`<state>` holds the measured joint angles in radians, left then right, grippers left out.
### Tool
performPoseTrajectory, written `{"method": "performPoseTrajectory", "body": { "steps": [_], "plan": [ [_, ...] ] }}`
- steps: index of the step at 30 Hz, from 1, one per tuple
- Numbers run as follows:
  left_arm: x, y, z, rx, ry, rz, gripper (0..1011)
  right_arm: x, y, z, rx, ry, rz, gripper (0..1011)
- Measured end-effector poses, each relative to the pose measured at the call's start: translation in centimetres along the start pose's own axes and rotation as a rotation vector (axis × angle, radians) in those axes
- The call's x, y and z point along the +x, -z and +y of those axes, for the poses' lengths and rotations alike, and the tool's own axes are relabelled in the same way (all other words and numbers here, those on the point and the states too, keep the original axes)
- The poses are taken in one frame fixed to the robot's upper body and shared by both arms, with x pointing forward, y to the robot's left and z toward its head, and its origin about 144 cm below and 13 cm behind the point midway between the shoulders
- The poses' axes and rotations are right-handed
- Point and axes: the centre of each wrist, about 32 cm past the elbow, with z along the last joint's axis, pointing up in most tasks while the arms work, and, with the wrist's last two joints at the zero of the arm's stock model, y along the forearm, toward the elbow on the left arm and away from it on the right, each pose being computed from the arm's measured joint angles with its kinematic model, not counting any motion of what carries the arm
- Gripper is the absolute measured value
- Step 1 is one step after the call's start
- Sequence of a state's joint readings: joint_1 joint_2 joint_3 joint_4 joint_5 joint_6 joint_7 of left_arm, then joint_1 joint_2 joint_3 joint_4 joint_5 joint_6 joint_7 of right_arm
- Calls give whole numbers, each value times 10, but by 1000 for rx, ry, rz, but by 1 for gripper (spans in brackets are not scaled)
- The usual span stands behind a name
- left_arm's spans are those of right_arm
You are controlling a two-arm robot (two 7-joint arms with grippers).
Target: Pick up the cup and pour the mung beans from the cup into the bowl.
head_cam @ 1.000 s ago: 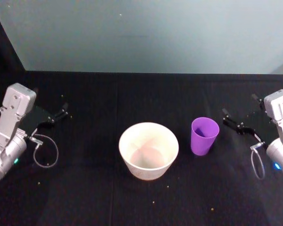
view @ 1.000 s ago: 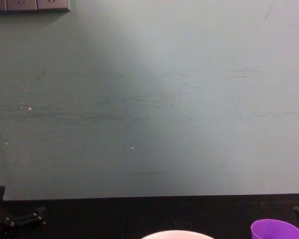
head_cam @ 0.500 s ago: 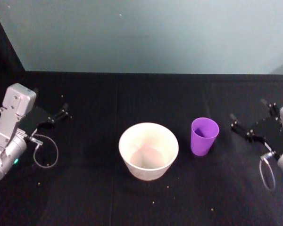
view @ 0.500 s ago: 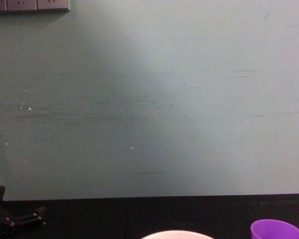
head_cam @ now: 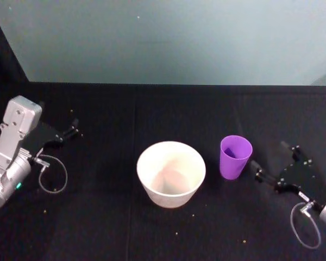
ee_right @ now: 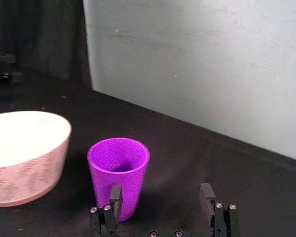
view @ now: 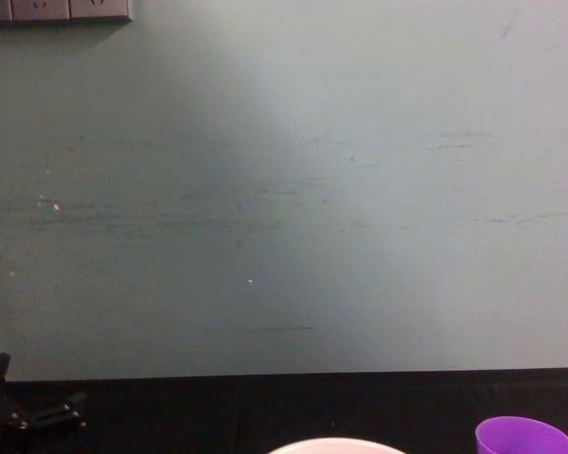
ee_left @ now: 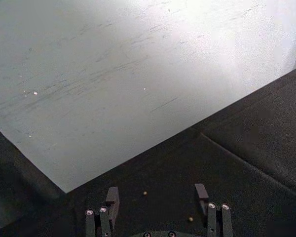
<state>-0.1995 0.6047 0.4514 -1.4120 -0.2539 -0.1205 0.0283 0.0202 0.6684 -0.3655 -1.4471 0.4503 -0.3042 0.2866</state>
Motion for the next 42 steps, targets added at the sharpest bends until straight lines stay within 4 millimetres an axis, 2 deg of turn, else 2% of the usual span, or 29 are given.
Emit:
{"method": "performPoseTrajectory", "body": {
  "steps": [17,42],
  "plan": [
    [0,0,0,0,0,0,1000,-16,16,24,34,-106,102,1003],
    [0,0,0,0,0,0,1000,-13,7,62,35,-123,146,1003]
  ]
}}
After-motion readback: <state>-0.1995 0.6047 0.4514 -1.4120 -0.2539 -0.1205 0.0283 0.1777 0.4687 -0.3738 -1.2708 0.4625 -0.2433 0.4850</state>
